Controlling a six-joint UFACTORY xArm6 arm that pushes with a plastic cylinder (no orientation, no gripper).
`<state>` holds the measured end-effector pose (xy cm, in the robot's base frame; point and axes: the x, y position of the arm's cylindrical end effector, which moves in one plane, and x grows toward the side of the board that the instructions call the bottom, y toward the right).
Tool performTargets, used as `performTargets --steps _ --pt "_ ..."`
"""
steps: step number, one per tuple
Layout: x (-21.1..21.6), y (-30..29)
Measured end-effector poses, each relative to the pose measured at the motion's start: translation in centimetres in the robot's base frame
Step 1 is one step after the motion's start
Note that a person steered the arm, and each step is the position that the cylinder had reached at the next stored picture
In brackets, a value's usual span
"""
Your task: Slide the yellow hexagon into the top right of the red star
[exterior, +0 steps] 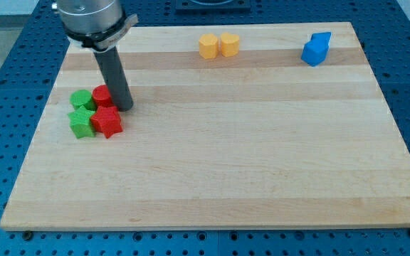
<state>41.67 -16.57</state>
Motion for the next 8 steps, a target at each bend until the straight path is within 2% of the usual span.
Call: performTargets --steps 1,6,8 --pt "0.1 0.0" --pt "-6.6 14.2" --pt "-7.5 15.9"
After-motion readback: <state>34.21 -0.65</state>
